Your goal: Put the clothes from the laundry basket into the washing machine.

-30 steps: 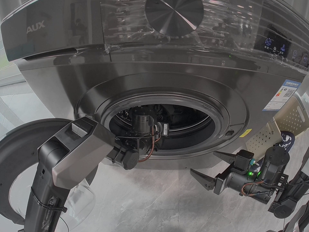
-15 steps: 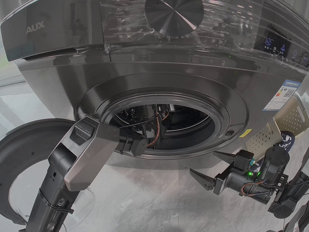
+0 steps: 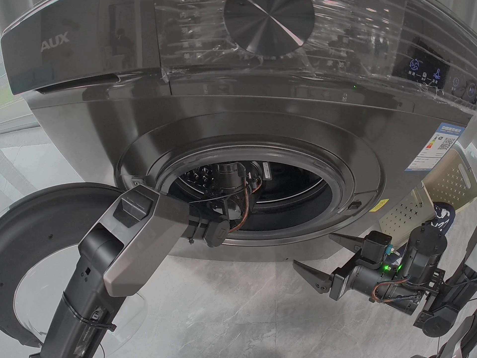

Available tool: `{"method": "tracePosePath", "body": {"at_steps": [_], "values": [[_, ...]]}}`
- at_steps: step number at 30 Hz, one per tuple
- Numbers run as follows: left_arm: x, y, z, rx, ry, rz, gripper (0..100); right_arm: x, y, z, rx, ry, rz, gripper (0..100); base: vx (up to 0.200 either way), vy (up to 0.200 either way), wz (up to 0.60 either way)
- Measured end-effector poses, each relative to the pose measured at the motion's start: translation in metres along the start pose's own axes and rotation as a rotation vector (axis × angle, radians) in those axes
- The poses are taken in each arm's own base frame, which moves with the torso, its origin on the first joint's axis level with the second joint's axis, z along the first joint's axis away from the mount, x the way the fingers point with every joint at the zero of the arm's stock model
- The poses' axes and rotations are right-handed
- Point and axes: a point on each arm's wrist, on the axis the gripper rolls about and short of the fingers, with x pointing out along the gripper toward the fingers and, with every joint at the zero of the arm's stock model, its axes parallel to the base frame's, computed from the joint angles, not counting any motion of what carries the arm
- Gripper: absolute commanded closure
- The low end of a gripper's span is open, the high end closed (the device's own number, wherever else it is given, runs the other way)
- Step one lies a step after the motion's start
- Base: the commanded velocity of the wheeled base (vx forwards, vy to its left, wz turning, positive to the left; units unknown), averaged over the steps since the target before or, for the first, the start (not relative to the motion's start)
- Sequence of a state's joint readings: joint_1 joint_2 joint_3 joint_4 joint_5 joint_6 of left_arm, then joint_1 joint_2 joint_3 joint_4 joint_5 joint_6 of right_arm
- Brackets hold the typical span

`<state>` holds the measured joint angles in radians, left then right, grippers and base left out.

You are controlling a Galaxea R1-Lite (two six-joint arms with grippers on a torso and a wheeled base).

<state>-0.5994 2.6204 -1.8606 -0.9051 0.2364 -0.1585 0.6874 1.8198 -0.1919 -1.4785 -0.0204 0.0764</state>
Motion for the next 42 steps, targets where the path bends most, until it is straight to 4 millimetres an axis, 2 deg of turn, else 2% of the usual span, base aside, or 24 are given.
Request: {"method": "tracePosePath", "body": {"at_steps": [9, 12, 17, 18, 24, 32, 42], "values": [[-0.033, -0.004, 0.007, 0.055, 0.160, 0.003, 0, 0.000, 0.000, 0.000, 0.001, 0.000, 0.001, 0, 0.000, 0.000, 0.00], [-0.048, -0.004, 0.003, 0.088, 0.232, -0.002, 0, 0.000, 0.001, 0.000, 0.000, 0.001, 0.001, 0, 0.000, 0.000, 0.00], [-0.062, -0.001, -0.004, 0.128, 0.302, -0.008, 0, 0.000, 0.001, 0.000, 0.000, 0.001, 0.001, 0, 0.000, 0.000, 0.00], [-0.062, 0.000, -0.005, 0.131, 0.307, -0.009, 100, 0.000, 0.001, 0.000, 0.000, 0.001, 0.001, 0, 0.000, 0.000, 0.00], [-0.058, 0.012, -0.016, 0.163, 0.322, 0.006, 100, 0.000, 0.001, 0.000, 0.000, 0.001, 0.001, 0, 0.000, 0.000, 0.00], [-0.055, 0.012, -0.021, 0.165, 0.329, 0.007, 100, 0.000, 0.001, 0.000, 0.000, -0.001, 0.003, 0, 0.000, 0.000, 0.00], [-0.025, 0.003, 0.006, 0.089, 0.113, -0.011, 100, 0.000, 0.001, 0.000, 0.000, -0.001, 0.002, 0, 0.000, 0.000, 0.00]]}}
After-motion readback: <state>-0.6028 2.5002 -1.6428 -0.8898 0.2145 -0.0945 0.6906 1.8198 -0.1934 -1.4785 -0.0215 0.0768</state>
